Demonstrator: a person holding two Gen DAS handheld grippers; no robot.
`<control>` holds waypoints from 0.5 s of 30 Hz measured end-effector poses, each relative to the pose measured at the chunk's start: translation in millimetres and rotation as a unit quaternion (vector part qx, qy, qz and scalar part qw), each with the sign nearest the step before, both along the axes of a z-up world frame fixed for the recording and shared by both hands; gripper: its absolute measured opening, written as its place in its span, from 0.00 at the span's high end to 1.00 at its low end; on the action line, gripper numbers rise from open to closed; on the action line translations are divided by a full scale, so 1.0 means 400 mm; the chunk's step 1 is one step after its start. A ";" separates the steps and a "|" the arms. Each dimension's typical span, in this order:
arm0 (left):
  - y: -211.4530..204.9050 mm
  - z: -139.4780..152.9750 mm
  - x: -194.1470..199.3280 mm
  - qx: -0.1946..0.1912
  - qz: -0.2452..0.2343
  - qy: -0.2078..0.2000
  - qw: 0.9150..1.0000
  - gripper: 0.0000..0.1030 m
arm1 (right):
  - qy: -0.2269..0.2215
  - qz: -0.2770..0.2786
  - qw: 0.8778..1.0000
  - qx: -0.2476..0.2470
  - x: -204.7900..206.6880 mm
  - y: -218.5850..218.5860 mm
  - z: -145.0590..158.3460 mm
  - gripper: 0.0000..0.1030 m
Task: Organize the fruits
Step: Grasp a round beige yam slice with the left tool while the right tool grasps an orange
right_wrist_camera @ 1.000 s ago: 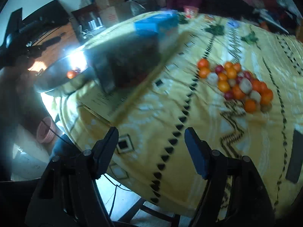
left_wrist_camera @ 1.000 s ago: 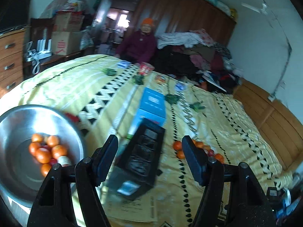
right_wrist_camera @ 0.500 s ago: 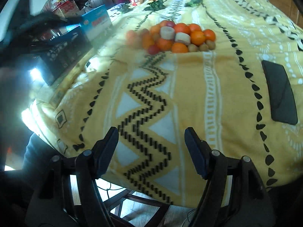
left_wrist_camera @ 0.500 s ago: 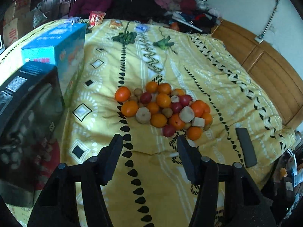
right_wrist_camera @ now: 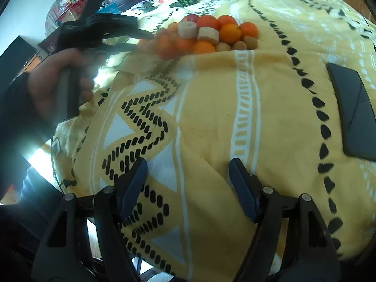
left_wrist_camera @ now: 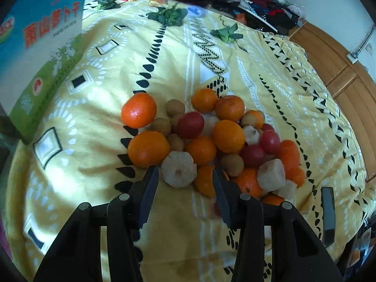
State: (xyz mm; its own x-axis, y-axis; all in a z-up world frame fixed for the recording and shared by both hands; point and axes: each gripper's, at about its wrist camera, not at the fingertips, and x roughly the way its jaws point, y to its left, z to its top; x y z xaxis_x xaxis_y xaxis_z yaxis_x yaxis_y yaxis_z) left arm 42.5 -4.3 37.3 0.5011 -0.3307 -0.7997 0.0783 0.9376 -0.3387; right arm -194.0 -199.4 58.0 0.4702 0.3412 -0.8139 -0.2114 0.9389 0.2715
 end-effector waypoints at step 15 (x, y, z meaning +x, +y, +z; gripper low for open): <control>0.046 0.088 -0.176 0.035 -0.049 -0.061 0.996 0.68 | -0.042 -0.023 0.998 0.036 0.083 -0.013 0.085 0.45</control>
State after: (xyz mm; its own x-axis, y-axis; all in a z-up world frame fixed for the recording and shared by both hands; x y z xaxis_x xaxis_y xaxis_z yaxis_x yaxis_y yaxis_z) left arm -27.7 13.9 72.6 0.5651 -0.3277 -0.7572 0.2068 0.9447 -0.2546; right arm -160.6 -204.8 92.1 0.5525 0.3742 -0.7448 -0.1927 0.9267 0.3227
